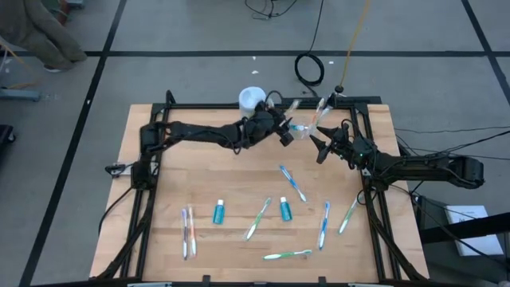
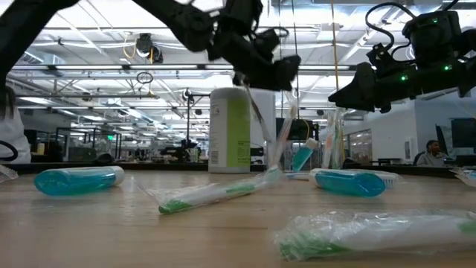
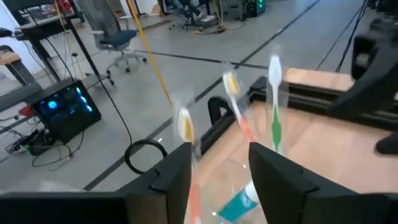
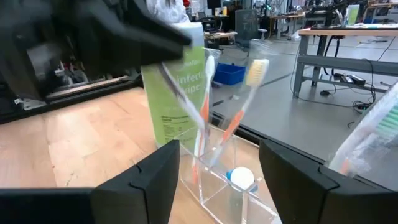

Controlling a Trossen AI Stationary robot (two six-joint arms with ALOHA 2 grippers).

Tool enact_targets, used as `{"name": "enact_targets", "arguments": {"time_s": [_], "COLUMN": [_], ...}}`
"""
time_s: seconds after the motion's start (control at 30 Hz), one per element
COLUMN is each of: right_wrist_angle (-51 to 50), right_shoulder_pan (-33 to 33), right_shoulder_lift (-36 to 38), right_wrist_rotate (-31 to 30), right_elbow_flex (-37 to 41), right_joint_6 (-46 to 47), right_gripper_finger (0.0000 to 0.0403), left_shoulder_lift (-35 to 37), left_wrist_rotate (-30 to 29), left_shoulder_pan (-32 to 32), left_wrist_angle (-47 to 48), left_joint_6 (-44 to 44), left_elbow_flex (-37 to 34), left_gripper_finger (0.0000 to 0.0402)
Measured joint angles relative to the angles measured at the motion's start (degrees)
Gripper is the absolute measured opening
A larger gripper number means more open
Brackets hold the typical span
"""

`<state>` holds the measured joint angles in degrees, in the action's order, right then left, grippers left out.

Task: Pick & Place toothbrushing station
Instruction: Put the purple toothbrush into the transparent organizer

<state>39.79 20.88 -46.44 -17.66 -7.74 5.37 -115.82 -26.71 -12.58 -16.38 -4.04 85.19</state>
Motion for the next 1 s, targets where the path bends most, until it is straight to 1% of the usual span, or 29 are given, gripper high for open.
{"name": "enact_targets", "arguments": {"time_s": [0.13,0.23,0.37,0.5,0.53,0.57,0.77,0.8,0.9,0.93,1.0], "right_wrist_angle": [0.07,0.39,0.67,0.73,0.72,0.73,1.52,1.56,1.53,1.49,0.79], "right_shoulder_pan": [0.00,0.00,0.00,0.00,0.00,0.00,0.00,0.01,0.00,0.00,0.00], "right_shoulder_lift": [0.00,0.00,0.00,0.00,0.00,0.00,0.00,0.00,0.00,0.00,0.00], "right_wrist_rotate": [0.01,0.01,0.05,0.05,0.05,0.05,0.58,1.27,2.92,3.00,2.98], "right_elbow_flex": [0.01,0.02,0.02,0.02,0.02,0.02,0.02,0.02,0.02,0.02,0.02], "right_joint_6": [0.06,1.63,2.09,3.13,3.09,3.08,3.20,3.03,2.85,2.67,2.37], "right_gripper_finger": [0.0212,0.0212,0.0212,0.0212,0.0212,0.0212,0.0212,0.0212,0.0212,0.0212,0.0212], "left_shoulder_lift": [5.07,7.31,7.68,6.82,6.44,6.11,5.66,5.58,5.83,6.07,7.22], "left_wrist_rotate": [2.99,5.63,11.28,18.36,19.37,19.80,19.86,20.56,25.44,26.66,26.99], "left_shoulder_pan": [-0.15,-0.22,-0.31,-0.28,-0.27,-0.24,-1.03,-1.17,-1.44,-1.36,-1.02], "left_wrist_angle": [6.24,7.26,7.11,8.27,7.64,6.30,5.61,6.47,10.96,13.32,19.30], "left_joint_6": [-0.12,1.34,2.84,5.90,6.29,6.35,5.68,5.68,5.47,5.45,5.44], "left_elbow_flex": [-0.02,-0.01,0.00,-0.09,-0.11,-0.09,-0.04,-0.04,-0.04,-0.04,-0.04], "left_gripper_finger": [0.0166,0.0158,0.0142,0.0116,0.0108,0.0101,0.0050,0.0039,0.0008,0.0005,0.0011]}}
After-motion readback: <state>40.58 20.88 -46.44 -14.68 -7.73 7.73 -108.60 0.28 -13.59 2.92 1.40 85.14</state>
